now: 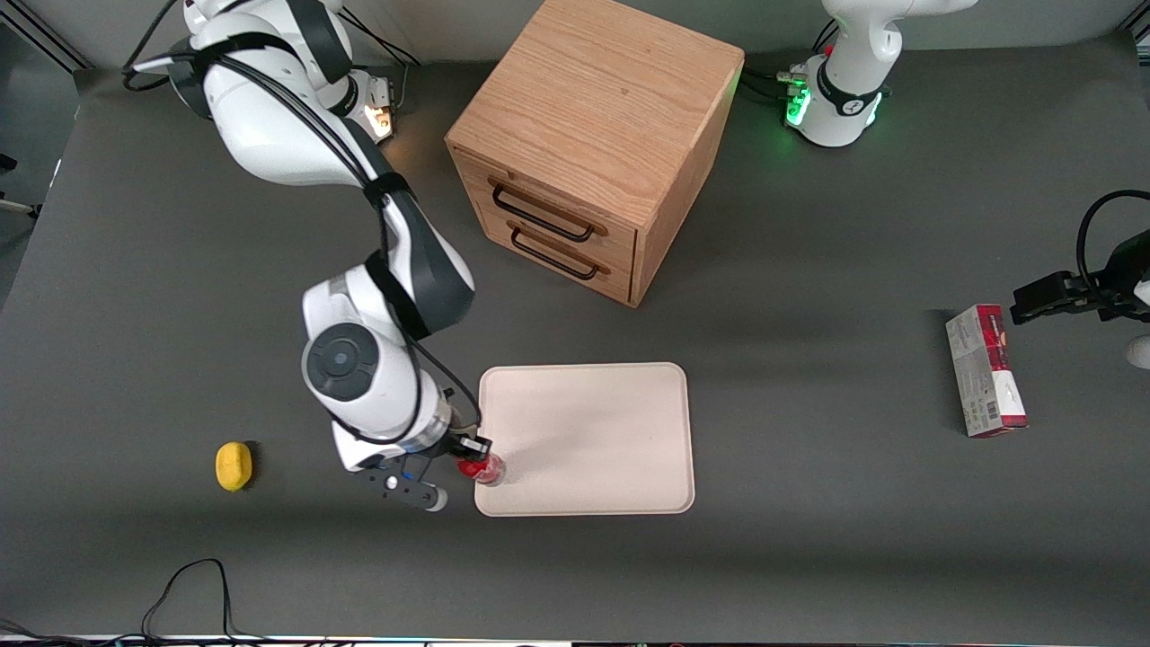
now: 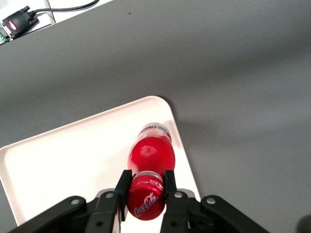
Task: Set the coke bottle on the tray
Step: 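Carry the bottle over the white tray with the right gripper, then lower the bottle onto the tray and open the right gripper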
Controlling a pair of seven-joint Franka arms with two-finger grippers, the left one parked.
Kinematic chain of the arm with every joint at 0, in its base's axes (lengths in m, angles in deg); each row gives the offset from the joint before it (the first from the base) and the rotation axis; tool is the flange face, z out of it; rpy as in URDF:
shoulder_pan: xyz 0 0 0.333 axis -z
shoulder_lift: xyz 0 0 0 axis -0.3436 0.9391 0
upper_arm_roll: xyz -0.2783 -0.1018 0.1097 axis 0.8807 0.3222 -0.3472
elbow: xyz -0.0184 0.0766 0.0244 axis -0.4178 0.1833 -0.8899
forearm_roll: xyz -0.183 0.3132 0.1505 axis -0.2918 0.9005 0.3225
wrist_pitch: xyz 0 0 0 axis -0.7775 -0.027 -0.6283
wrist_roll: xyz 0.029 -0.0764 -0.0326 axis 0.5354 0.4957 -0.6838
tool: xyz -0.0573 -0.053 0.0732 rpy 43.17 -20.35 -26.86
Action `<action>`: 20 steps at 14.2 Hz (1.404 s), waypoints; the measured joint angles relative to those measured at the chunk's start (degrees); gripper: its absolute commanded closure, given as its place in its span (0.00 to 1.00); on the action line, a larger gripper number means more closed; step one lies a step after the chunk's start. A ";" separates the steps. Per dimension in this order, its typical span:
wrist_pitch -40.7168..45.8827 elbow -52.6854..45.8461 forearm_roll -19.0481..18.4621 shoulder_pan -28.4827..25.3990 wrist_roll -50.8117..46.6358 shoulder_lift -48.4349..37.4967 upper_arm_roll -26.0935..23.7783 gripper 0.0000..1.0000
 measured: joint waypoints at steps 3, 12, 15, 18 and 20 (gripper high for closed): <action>-1.17 -0.27 -0.09 -0.80 -0.48 1.56 0.00 1.00; -1.53 -0.82 -0.11 -0.85 -0.50 2.52 0.02 0.00; -3.10 -0.93 -0.15 -0.84 -0.51 2.70 0.03 0.00; -3.20 -1.12 -0.26 -0.84 -0.52 2.70 0.03 0.00; -3.19 -1.26 -0.29 -0.84 -0.52 2.70 0.05 0.00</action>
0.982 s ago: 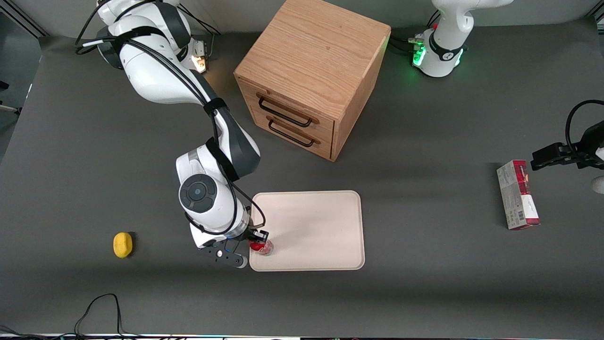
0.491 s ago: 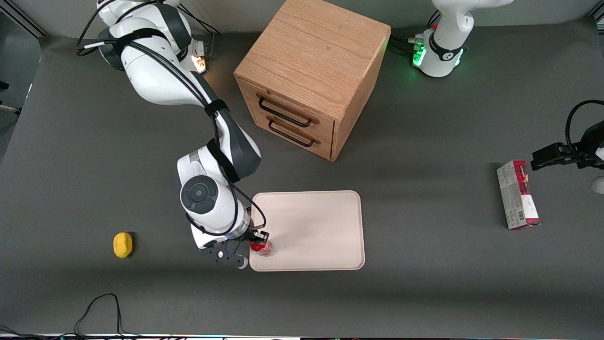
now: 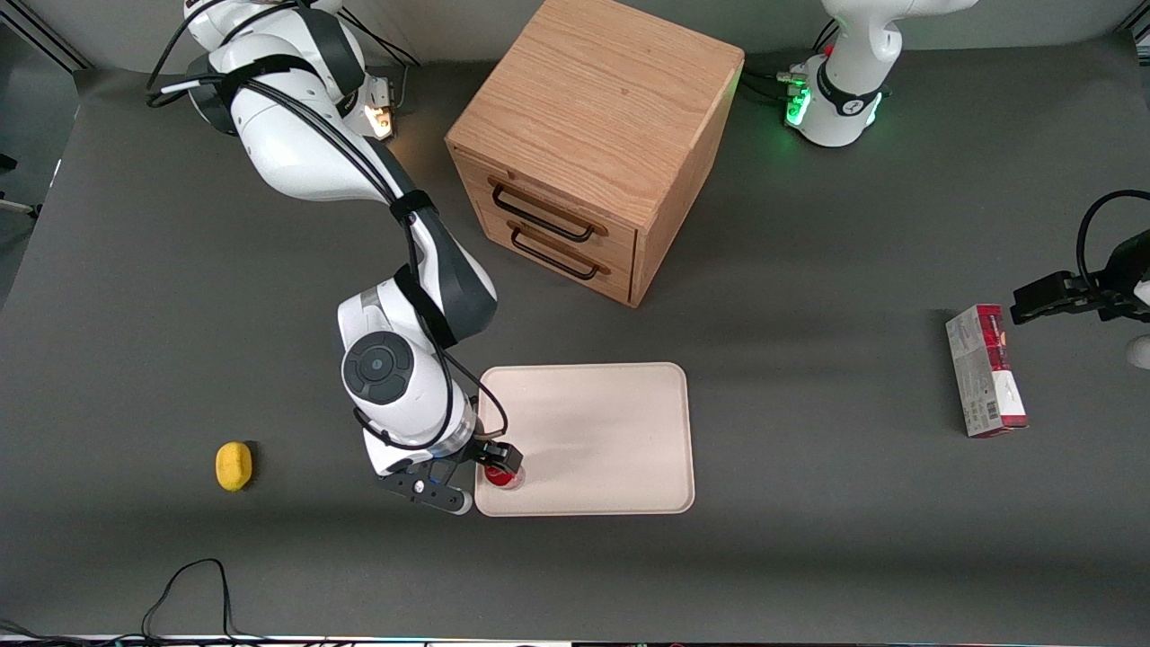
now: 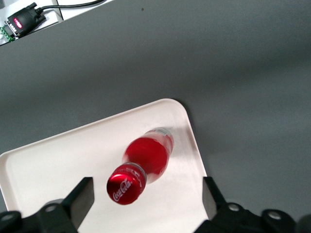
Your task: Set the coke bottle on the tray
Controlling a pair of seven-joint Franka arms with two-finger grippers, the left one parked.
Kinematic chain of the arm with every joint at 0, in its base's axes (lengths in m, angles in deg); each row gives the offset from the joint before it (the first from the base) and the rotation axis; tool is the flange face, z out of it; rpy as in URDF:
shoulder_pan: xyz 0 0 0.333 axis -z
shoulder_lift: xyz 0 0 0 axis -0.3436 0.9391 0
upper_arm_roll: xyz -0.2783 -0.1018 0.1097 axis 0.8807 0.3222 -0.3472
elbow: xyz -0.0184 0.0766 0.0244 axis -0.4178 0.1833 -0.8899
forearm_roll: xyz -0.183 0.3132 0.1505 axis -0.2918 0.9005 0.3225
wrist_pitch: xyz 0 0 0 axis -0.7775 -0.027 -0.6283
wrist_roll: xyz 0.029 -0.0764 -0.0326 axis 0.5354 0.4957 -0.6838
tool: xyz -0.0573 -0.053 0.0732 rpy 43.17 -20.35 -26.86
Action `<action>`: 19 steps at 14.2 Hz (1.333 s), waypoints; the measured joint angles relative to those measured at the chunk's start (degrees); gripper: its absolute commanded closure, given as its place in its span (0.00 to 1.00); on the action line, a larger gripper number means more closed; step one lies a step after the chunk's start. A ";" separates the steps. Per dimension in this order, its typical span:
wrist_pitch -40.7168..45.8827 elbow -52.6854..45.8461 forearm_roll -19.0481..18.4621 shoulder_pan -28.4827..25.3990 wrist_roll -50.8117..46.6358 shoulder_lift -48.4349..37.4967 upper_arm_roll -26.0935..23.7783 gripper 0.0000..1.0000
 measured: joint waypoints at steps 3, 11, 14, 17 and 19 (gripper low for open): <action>4.35 -1.37 -0.03 0.20 0.37 -0.86 0.15 0.00; 15.81 25.83 2.50 8.77 22.39 -31.71 1.07 0.00; 16.24 40.31 2.60 10.26 31.72 -44.38 4.47 0.00; 18.39 47.65 2.61 10.25 38.82 -51.92 9.15 0.00; 20.17 48.63 2.61 10.27 42.15 -53.98 11.64 0.00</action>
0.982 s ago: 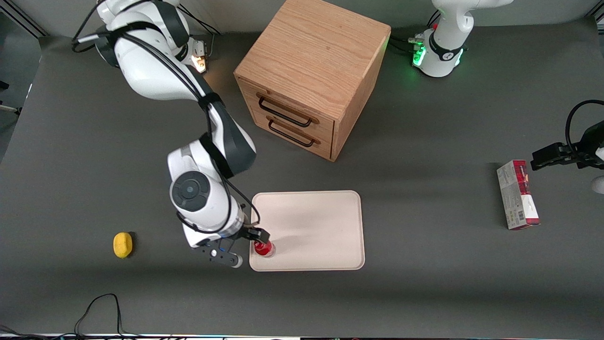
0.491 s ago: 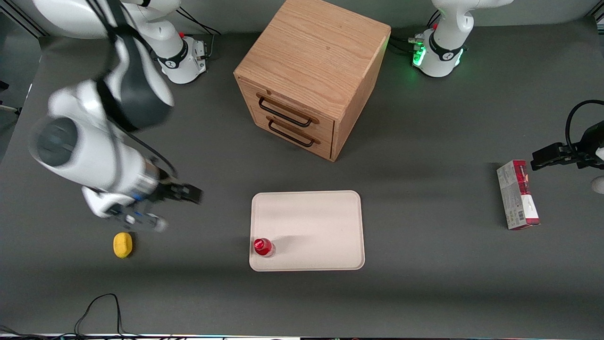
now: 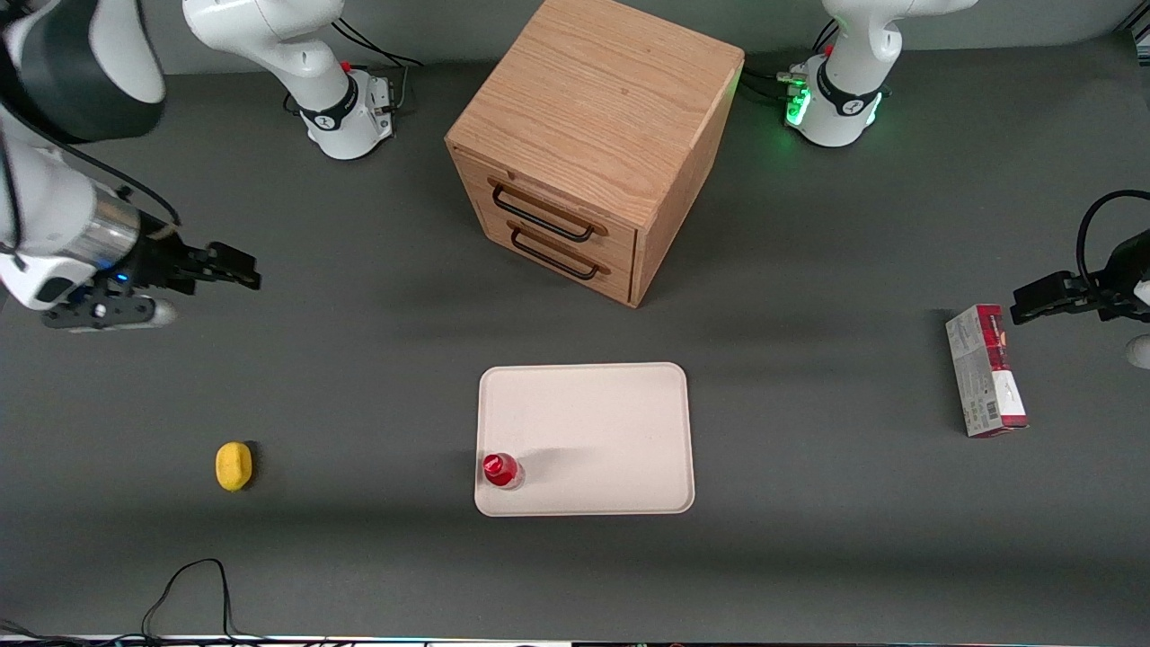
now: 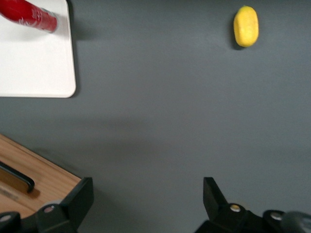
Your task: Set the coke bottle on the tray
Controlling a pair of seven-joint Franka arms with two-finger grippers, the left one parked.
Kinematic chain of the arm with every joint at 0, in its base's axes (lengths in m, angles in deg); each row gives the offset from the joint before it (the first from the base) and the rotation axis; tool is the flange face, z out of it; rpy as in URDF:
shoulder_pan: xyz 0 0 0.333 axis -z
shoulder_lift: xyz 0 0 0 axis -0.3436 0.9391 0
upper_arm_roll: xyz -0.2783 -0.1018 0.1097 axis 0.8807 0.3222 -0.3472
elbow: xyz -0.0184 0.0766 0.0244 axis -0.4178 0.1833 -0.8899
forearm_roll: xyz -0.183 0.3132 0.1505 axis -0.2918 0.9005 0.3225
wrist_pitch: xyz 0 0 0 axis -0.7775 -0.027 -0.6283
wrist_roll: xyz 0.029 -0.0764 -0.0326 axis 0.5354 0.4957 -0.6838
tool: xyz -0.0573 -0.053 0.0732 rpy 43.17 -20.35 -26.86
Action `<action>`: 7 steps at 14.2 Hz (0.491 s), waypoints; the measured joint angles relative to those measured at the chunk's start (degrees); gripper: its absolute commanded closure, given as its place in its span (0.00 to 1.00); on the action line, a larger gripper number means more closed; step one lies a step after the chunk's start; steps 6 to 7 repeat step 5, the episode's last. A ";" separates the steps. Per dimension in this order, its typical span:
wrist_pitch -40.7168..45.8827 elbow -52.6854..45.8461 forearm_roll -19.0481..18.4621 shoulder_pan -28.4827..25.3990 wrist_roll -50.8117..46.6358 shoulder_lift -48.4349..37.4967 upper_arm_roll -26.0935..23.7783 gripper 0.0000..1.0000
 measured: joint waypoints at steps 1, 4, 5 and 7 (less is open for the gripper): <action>0.33 0.01 0.00 0.26 0.44 -0.55 0.61 0.00; 0.83 -0.05 0.00 8.15 0.80 -1.07 -6.11 0.00; 1.03 -0.08 0.00 10.02 0.80 -1.06 -8.38 0.00; 1.03 -0.08 0.00 10.02 0.80 -1.06 -8.38 0.00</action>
